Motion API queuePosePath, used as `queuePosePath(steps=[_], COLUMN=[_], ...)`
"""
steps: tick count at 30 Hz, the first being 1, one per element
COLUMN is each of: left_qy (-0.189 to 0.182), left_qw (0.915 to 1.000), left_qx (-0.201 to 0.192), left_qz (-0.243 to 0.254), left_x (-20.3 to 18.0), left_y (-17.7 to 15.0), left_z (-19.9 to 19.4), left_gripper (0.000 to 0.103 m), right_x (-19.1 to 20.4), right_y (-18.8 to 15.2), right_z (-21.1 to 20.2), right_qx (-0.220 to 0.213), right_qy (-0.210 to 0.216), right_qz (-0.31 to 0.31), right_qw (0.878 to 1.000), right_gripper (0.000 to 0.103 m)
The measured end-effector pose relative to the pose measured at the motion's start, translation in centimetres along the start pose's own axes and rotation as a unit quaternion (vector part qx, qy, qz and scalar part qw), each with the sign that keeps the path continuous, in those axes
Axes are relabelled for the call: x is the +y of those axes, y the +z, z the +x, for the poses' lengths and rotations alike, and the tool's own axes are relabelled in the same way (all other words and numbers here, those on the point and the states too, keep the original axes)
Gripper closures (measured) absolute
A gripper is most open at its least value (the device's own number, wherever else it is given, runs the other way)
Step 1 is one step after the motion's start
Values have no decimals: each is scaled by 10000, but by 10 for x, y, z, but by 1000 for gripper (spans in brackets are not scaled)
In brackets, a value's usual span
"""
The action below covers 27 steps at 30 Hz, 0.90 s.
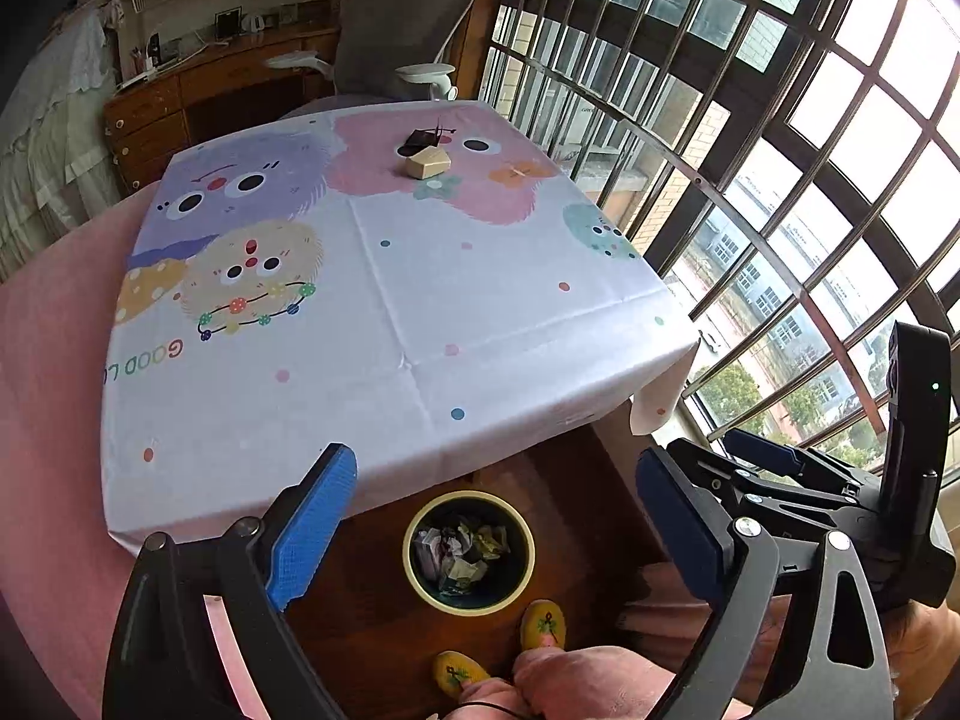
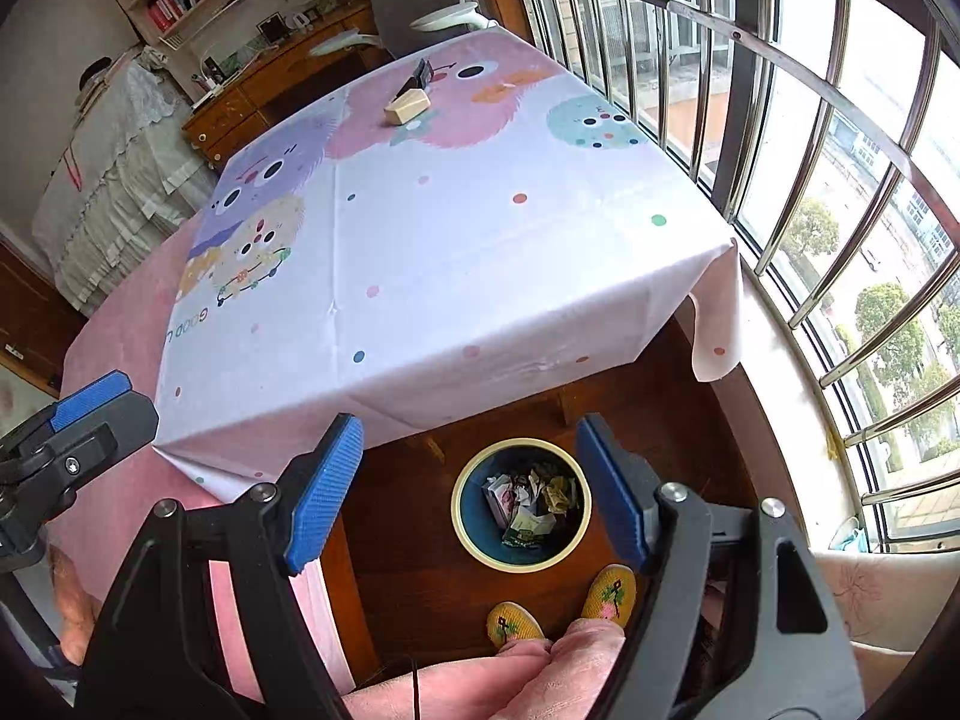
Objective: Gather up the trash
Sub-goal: 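Raise both tools back toward the table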
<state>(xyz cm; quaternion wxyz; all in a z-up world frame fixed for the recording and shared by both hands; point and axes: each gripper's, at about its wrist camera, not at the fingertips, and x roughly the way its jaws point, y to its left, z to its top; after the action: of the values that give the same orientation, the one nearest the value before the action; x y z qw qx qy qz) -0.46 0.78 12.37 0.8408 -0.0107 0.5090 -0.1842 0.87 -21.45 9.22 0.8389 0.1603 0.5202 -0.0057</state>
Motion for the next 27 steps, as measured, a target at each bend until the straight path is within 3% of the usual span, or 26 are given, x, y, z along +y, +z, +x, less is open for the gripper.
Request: queuePosePath(steps=[7, 13, 20, 27], left_qy=[63, 190, 623, 1132], left_qw=[9997, 9996, 9971, 9860], left_qx=[-200, -215, 15, 329], left_qz=[152, 85, -444, -1182], left_x=[-9, -4, 13, 28], left_y=[47, 87, 164, 258], left_z=[0, 30, 108, 219], left_gripper=[6, 5, 5, 5], right_x=[16, 18, 6, -23], right_y=[50, 105, 205, 320], right_z=[-8, 24, 94, 183], right_qx=[-303, -282, -151, 290], right_qy=[-83, -60, 137, 402], right_qz=[-311, -602, -1081, -1512], right_qw=[9990, 9978, 9939, 9873], right_gripper=[32, 32, 32, 32])
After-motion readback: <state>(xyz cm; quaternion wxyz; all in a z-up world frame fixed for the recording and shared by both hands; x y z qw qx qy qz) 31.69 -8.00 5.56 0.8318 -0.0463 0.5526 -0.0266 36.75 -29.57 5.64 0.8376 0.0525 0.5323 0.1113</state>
